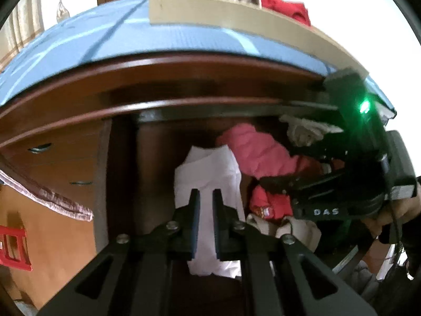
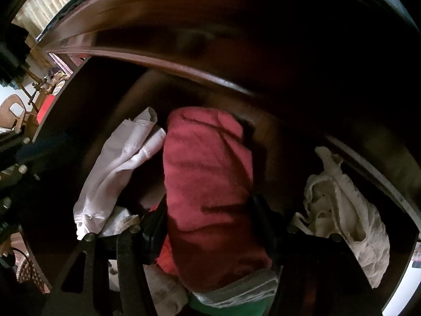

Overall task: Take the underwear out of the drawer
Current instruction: 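Grasp the pink underwear with the left tool while the right tool grasps dark red underwear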

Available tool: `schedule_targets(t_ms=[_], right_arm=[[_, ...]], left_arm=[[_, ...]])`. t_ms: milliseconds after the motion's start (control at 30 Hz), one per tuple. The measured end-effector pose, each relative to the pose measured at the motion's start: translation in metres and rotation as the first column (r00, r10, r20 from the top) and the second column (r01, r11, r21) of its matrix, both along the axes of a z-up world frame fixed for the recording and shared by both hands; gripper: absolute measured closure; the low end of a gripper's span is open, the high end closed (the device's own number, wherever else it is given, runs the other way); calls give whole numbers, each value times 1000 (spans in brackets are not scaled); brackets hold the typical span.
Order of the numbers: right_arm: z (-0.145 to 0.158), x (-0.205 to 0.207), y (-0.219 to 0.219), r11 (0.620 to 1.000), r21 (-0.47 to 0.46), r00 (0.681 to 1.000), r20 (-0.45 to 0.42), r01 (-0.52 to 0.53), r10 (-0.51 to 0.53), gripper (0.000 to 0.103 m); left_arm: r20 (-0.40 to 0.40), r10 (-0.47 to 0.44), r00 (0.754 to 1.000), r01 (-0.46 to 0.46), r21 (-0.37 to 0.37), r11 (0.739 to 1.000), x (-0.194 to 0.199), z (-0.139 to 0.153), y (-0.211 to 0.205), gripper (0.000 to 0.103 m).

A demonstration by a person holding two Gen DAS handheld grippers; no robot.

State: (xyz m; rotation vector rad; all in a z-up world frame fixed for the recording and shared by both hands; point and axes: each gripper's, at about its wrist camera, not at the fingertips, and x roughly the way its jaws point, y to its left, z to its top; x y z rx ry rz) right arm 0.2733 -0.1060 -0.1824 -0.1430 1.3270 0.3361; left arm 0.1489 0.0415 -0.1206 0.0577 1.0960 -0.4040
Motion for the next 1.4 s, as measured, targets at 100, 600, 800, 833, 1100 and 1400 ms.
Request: schedule_targets(t_ms=[100,600,800,833,1100,1400], right_arm=[[1,-1,-4,999,41,1000,-8,10,-9,57],[53,-40,-58,935,328,988,30,133,-151,69],[68,-58,-70,906,404,986,51,124,-158,69],[68,-60,-71,902,412,985,53,128,-164,69],[61,-85,-116,828,514,964,13,222,-266,69],[67,-109,-136,747,602,938,-10,283,-347,69]], left_arm=[[-52,10,999,-8,22,1000,3,-8,-5,78],[-235,56,970,-2,224,974,28,-51,-38,35],[-265,51,963,6,213,977,33,-57,-34,69],[-247,46,968,7,210,978,32,-55,-33,72],[-166,68,984,-61,49,997,15,-34,-18,83],[-89,39,995,-45,-57,997,-8,0,-17,84]])
